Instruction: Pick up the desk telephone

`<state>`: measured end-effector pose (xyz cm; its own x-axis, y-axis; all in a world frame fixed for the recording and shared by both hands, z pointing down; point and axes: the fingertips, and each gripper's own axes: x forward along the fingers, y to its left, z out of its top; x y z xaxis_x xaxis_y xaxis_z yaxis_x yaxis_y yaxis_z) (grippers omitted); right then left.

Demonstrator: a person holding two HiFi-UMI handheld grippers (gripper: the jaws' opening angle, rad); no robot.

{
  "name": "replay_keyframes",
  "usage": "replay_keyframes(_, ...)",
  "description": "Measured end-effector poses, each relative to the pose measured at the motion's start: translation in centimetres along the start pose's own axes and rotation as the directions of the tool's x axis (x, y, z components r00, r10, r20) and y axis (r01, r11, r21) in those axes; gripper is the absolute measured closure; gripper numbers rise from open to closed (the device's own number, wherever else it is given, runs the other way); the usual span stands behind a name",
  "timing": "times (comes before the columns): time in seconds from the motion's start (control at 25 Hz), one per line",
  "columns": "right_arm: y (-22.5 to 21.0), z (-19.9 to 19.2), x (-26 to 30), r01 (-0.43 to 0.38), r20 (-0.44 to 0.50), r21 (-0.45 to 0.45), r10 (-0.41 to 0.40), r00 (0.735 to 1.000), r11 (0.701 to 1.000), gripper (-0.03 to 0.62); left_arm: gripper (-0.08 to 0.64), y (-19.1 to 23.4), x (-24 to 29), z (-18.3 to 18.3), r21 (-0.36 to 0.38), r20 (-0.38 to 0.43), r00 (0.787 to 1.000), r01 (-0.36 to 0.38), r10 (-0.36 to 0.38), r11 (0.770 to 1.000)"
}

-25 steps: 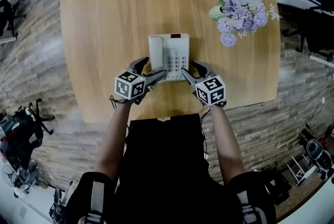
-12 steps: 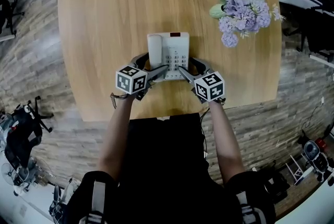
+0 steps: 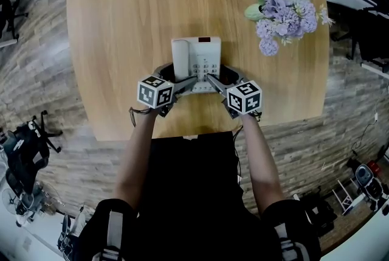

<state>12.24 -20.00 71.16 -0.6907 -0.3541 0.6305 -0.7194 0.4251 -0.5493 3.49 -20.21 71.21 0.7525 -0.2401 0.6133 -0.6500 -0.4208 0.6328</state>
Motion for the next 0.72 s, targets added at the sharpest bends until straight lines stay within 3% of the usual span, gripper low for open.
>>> replay_keyframes(0.4,-0.15,-0.45,0.61,-0.058,0.002,0.101,0.058,0.998,0.993,0.337,0.152,0.04,0.11,-0.02,-0.001,-0.023,1.0,0.005,-0.005,1.0)
replay_keyframes(0.72,0.05,-0.41,0.86,-0.07,0.007,0.133,0.069,0.998,0.989,0.337,0.152,0.07,-0.08,0.02,-0.007,-0.002,1.0,0.003,-0.003,1.0)
